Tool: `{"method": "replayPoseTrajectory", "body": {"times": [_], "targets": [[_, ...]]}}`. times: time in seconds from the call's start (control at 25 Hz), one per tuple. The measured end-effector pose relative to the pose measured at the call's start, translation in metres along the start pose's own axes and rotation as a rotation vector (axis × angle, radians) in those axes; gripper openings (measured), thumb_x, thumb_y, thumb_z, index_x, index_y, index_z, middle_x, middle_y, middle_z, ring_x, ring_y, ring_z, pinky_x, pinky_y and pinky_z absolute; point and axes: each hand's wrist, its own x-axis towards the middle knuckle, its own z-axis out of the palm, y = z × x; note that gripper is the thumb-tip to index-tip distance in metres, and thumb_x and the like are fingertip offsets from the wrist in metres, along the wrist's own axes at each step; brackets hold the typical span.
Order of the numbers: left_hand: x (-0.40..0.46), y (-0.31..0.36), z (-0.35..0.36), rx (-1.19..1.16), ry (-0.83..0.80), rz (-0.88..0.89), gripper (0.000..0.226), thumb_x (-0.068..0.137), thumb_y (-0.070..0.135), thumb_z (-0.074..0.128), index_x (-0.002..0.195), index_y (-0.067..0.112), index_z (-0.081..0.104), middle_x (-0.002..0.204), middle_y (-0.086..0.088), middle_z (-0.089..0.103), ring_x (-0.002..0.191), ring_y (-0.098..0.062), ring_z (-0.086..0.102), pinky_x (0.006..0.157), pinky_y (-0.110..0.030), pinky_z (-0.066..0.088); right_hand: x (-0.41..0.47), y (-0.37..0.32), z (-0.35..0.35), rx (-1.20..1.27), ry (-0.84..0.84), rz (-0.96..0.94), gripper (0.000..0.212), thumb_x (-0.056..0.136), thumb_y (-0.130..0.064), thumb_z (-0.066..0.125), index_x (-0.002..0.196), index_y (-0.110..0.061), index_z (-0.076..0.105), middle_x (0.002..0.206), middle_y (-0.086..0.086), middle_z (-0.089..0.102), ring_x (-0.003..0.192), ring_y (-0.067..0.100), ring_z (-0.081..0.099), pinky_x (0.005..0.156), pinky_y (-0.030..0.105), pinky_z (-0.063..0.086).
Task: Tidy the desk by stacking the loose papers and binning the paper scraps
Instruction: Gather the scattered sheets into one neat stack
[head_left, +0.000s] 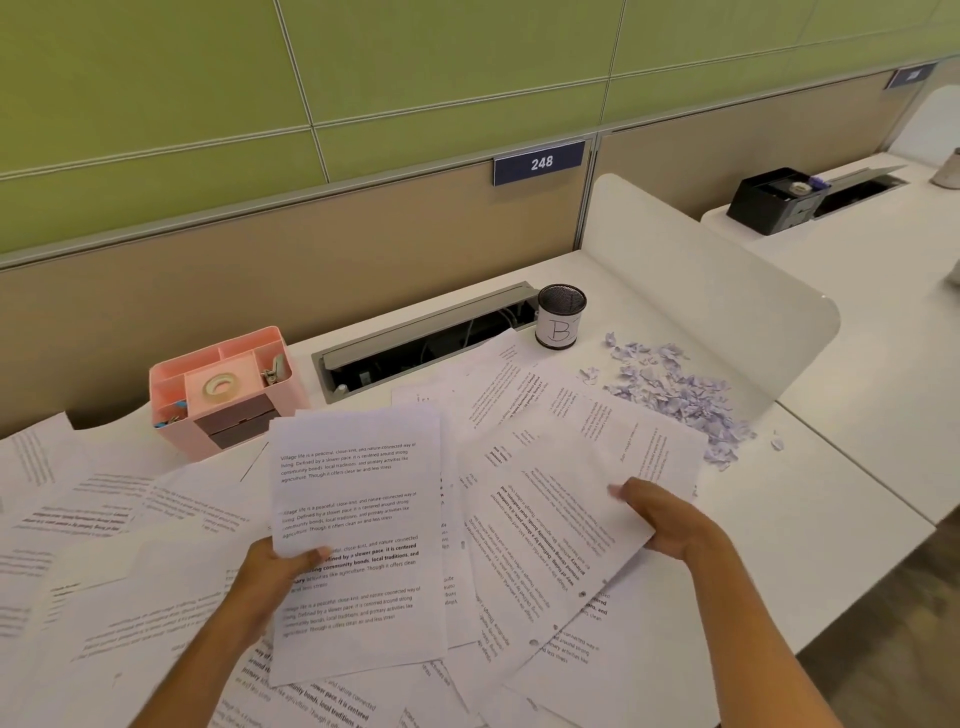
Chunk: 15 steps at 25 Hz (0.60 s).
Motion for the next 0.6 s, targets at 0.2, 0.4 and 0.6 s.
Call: {"method": "replayPoseTrajectory", "body": {"times": [0.2, 0.4, 0.6], "targets": [[-0.008, 0.019, 0.002, -0.024, -0.050, 0.016, 0.033, 0.074, 0.008, 0.077, 0.105, 0.014, 0.068, 0.099, -0.009, 0.076, 0.096, -0.033, 0.070, 0.085, -0.047, 0.055, 0.003, -0.015, 0.039, -0.401, 0.149, -0.238, 0.028, 0.081, 0.007, 0.068, 0.108, 0.007, 0.064, 0.109, 0.023, 0.070, 0.085, 0.029, 0.073, 0.079, 0.047, 0.059], [-0.019, 0.058, 0.003, 0.041, -0.175, 0.085, 0.060, 0.061, 0.029, 0.089, 0.114, 0.012, 0.067, 0.106, -0.008, 0.075, 0.096, -0.029, 0.071, 0.085, -0.050, 0.056, -0.017, -0.066, 0.076, -0.732, 0.103, -0.520, 0.010, 0.086, -0.008, 0.067, 0.093, -0.008, 0.074, 0.090, 0.005, 0.076, 0.082, 0.021, 0.074, 0.080, 0.048, 0.059], [-0.029, 0.101, 0.024, 0.010, -0.213, 0.298, 0.079, 0.036, 0.057, 0.091, 0.105, 0.024, 0.070, 0.100, 0.001, 0.074, 0.095, -0.020, 0.070, 0.069, -0.030, 0.060, -0.049, -0.116, 0.124, -0.732, 0.023, -0.716, 0.024, 0.084, -0.006, 0.071, 0.081, -0.029, 0.075, 0.083, -0.011, 0.076, 0.083, 0.012, 0.073, 0.080, 0.033, 0.058]]}}
